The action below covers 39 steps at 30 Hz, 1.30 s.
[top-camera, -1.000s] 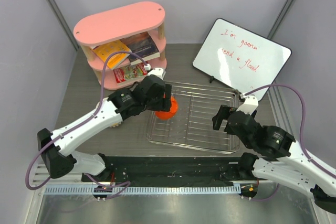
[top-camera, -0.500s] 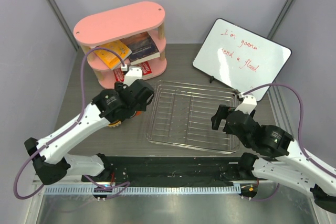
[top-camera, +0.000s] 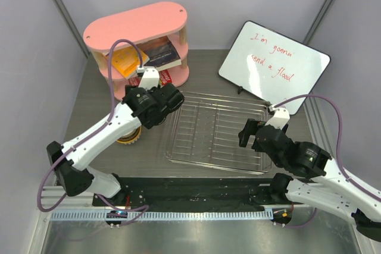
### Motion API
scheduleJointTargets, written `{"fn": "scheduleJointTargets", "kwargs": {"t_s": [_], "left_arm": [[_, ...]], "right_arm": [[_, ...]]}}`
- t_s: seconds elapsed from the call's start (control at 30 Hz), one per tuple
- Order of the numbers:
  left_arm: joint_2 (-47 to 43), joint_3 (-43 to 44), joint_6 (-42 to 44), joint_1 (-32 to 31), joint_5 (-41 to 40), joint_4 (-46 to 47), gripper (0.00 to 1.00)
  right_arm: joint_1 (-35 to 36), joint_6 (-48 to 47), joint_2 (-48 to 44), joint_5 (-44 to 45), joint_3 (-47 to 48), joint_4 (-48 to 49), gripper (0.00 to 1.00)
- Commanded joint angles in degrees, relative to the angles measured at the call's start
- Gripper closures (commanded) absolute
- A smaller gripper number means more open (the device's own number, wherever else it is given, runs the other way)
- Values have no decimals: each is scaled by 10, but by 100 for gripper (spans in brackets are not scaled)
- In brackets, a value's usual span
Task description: Unload the bowls from the dish rack
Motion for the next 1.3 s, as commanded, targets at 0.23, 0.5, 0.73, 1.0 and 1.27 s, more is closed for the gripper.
{"fn": "scheduleJointTargets", "kwargs": {"t_s": [0.23,0.5,0.73,1.0,1.27], "left_arm": [[35,0,-122,95,-95,-187,100],[-20,-118,-195,107,-108,-187,100],[-46,-157,-196,112,-104,-187,100],[40,-144,-177,112,-95,-187,100],[80,-142,-171,110,-70,-187,100]], "right_arm": [[0,-12,-2,-1,1,25,0],[-1,-15,2,-4,-2,28,0],[-1,-10,12,-12,-7,39,0],[0,-8,7,-16,-9,40,0],[-1,-8,2,-15,-11,36,0]]}}
